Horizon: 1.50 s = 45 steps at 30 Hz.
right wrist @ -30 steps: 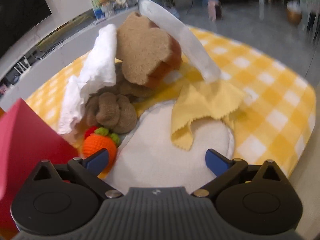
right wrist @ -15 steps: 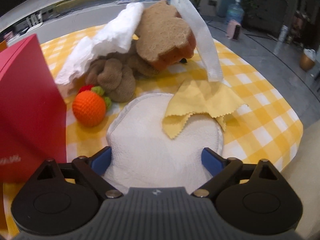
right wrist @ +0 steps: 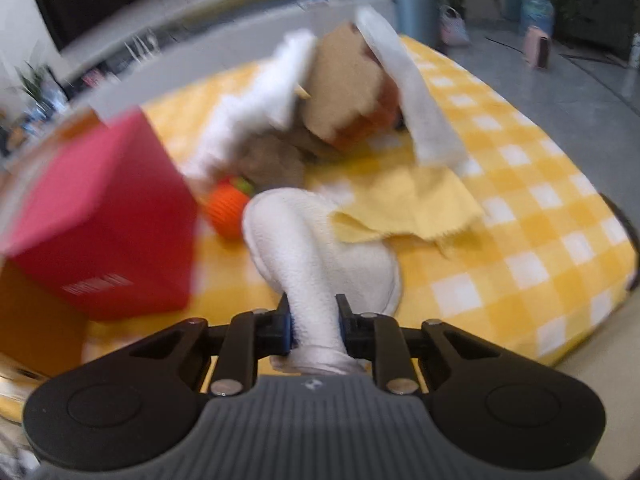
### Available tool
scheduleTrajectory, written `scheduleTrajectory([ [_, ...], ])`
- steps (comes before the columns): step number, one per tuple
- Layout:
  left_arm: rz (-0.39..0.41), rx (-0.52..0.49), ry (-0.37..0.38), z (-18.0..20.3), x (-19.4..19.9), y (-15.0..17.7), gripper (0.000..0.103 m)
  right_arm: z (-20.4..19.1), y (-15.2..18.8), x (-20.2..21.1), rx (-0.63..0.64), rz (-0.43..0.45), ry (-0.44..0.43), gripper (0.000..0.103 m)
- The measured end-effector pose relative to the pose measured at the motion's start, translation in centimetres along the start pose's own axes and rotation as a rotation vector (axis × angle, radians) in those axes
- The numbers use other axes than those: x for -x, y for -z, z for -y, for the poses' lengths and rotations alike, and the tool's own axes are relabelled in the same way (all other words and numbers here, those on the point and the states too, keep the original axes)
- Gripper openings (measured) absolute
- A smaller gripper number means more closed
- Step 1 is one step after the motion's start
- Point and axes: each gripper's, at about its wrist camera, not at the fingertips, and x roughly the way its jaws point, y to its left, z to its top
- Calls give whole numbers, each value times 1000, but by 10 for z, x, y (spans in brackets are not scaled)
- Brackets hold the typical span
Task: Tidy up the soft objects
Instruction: 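Lift the white pad with the right tool while the left tool grasps the yellow cloth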
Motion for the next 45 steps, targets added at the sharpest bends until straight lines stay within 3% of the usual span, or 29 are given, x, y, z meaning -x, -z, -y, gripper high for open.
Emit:
scheduleTrajectory([
  [3, 12, -12, -4, 1, 2, 1, 89, -7, -7, 21, -40, 67, -149, 18],
  [5, 30, -22, 24, 2, 4, 4, 89, -12, -12, 38, -37, 121, -183, 18],
  [6, 40, -42, 58, 5, 3, 6, 89, -13, -15, 47, -41, 156, -165, 18],
  [11, -7, -90, 189, 34, -11, 19, 89, 2, -22, 94, -86, 316, 123, 18],
  [14, -63, -112, 178, 58, -29, 21, 89, 15, -19, 109, -93, 336, 225, 18],
  [20, -74, -147, 185, 102, -68, 20, 89, 27, -14, 117, -116, 368, 330, 18],
  [26, -103, -73, 158, 148, -121, 11, 89, 42, -14, 116, -153, 411, 439, 18],
  [33, -167, -20, 165, 188, -183, 13, 90, 63, -11, 112, -206, 406, 455, 18],
  [35, -118, -1, 135, 192, -186, 12, 91, 63, -10, 114, -211, 414, 456, 18],
  [43, -91, -56, 29, 208, -207, 3, 95, 69, -13, 105, -228, 399, 440, 19],
  [44, -97, -92, 15, 210, -209, 4, 93, 70, -13, 104, -227, 398, 439, 19],
  [45, -88, -112, 31, 209, -208, 5, 78, 70, -13, 104, -228, 398, 439, 19],
])
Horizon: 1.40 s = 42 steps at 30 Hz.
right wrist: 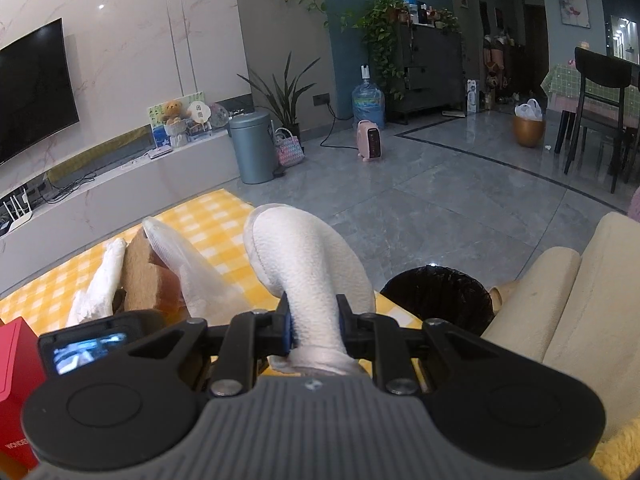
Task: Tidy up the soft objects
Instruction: 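Lift the white pad with the right tool while the left tool grasps the yellow cloth, then carry the pad into the white box and open the right tool while left carries the cloth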
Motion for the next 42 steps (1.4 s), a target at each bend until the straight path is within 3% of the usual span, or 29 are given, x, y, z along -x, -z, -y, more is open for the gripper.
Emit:
scheduleTrajectory([
  [1, 13, -4, 28, -1, 3, 1, 65, 0, 0, 0, -1, -1, 1, 19],
  [2, 29, -23, 35, -2, 7, 3, 25, 0, 0, 0, 0, -1, 2, 19],
  [3, 32, -49, 63, -4, 11, 5, 6, 0, 0, 0, 0, 1, 4, 19],
  [6, 17, -91, 71, -11, 21, 9, 6, 0, 1, 1, 2, 3, 5, 19],
  [13, 17, -75, 109, -44, 60, 8, 6, -1, 4, 0, 18, -6, 14, 19],
  [19, 85, -142, 144, -50, 97, -11, 6, -5, 4, 2, 27, 0, -9, 18],
  [22, 145, -209, 131, -50, 122, -20, 6, -8, 4, 4, 31, 2, -31, 18],
  [26, 189, -214, 117, -63, 151, -32, 6, -15, 4, 9, 37, 10, -81, 18],
  [36, 282, -226, -78, -130, 218, -33, 6, -51, 2, 26, 66, 33, -266, 19],
  [42, 286, -139, -193, -178, 245, -21, 6, -80, 2, 45, 103, 51, -415, 19],
])
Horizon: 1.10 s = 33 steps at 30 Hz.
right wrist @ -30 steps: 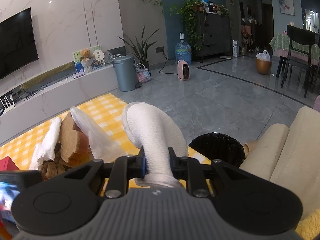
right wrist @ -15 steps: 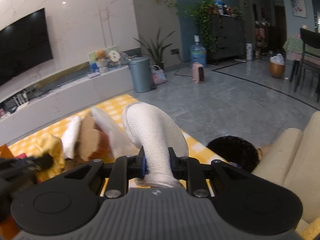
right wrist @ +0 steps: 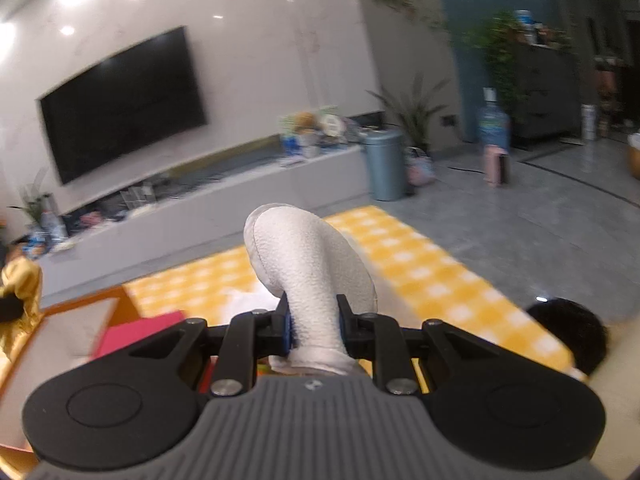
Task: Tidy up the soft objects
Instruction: 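Carry the pad into the white box and open the right tool while left carries the cloth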
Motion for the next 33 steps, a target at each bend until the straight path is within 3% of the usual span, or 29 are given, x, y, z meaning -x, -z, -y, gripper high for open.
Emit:
scheduleTrajectory([
  [9, -9, 200, -185, -84, 3, 24, 6, -63, -7, 21, 68, -6, -300, 19],
  [15, -13, 309, -159, -138, 0, 43, 6, -133, -4, 22, 161, -62, -391, 19],
  [18, -5, 299, -117, -159, -1, 58, 6, -176, 6, 13, 268, -96, -421, 19],
  [20, -5, 296, -120, -168, -8, 67, 6, -205, 17, 2, 353, -140, -425, 19],
  [24, -17, 404, -119, -193, -15, 77, 6, -253, 42, -37, 557, -220, -357, 19],
  [29, -19, 491, -129, -215, -13, 85, 6, -287, 68, -98, 766, -347, -259, 19],
  [33, -23, 523, -111, -223, -14, 90, 6, -306, 84, -131, 863, -409, -212, 19],
])
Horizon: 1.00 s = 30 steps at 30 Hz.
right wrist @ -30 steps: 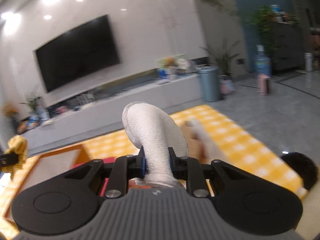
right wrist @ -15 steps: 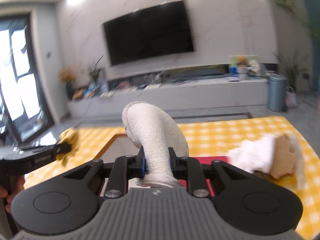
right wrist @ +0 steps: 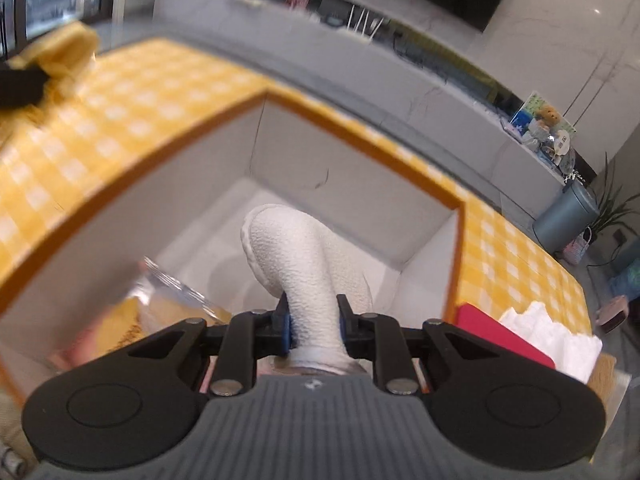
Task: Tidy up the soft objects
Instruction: 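Carry the pad into the white box and open the right tool while left carries the cloth, then lower the yellow cloth into the white box and open the left tool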
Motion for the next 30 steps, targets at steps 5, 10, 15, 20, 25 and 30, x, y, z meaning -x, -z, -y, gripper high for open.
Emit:
scheduleTrajectory([
  [5, 0, 21, 17, -4, 4, 7, 6, -18, -1, -25, 63, -97, 12, 46],
  [10, -29, 10, 29, 0, -1, 8, 6, -4, 3, 7, -46, -20, -71, 58],
  [15, -61, -29, 47, 14, -8, 10, 6, 10, 10, 44, -57, 80, -37, 58],
  [20, -102, -107, 52, 41, -26, 10, 6, 28, 22, 66, -137, 157, -30, 58],
  [25, -210, -203, -3, 70, -60, 19, 6, 32, 37, 77, -226, 224, -23, 59],
  [30, -285, -187, -4, 68, -78, 31, 6, 40, 45, 80, -289, 259, -56, 59],
])
